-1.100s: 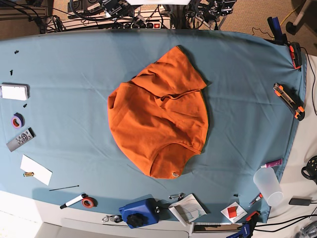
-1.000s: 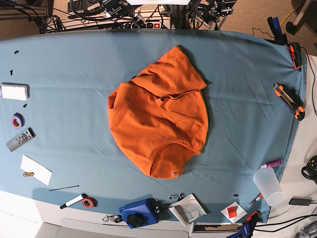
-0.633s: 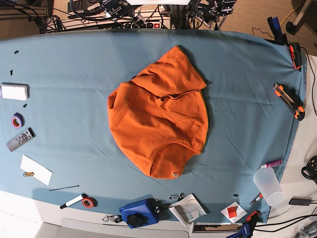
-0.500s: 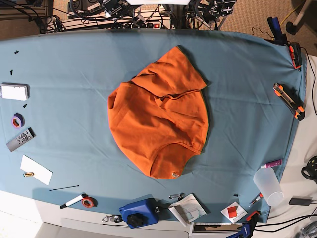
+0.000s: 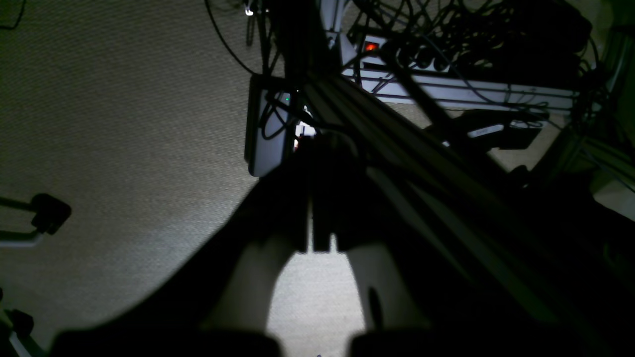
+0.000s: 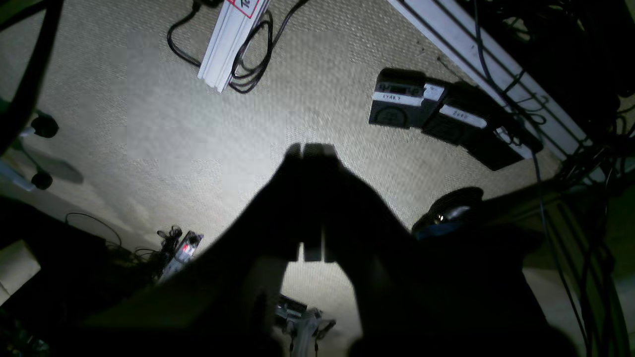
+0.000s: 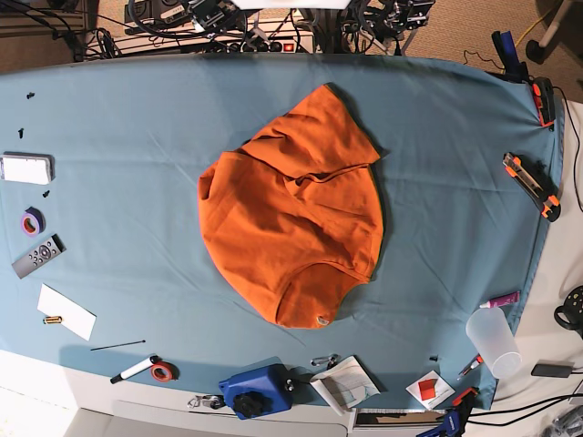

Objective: Layout the t-shirt on the table in an organized manner, then fold the t-shirt properly

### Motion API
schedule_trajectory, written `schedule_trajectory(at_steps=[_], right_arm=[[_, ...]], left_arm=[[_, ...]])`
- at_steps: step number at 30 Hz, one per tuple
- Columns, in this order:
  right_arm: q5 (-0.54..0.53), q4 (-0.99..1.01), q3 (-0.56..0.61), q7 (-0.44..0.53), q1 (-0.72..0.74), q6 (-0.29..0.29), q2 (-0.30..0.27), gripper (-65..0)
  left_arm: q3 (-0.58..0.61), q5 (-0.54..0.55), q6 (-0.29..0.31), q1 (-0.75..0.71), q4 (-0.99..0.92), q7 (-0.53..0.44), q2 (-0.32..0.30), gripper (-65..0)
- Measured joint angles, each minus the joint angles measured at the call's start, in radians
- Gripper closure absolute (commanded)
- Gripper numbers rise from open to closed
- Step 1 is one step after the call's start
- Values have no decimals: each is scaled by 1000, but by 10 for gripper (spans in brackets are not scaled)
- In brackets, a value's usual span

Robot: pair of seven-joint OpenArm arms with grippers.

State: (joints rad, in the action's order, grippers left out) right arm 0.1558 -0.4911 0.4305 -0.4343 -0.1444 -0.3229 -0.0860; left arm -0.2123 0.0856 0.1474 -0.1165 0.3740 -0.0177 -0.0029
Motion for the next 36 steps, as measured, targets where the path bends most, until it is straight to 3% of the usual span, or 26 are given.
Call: schedule_trajectory(at_steps=[11,18,26,31,36], right_arm=[[-11,-6,2,-45,-7,-3,-26,0],[-149,-206,2,-108,-95,-3,-160,0],[-277,-595,3,-198,-315,-7,-337,0],[-274,-818,-4,-211,-444,-5,-422,0],[-310,-1024,-95,-321,-581,-8,-428,0]], left_arm=[[1,-35,7,-39,28,-1,-20,0],[1,-32,5,-180,183,13,-93,0],[3,-20,138,-429,532,18,-158,0],[2,10,134,-589,827,151,-176,0],[3,99,119,-726,1112,356,-185,0]])
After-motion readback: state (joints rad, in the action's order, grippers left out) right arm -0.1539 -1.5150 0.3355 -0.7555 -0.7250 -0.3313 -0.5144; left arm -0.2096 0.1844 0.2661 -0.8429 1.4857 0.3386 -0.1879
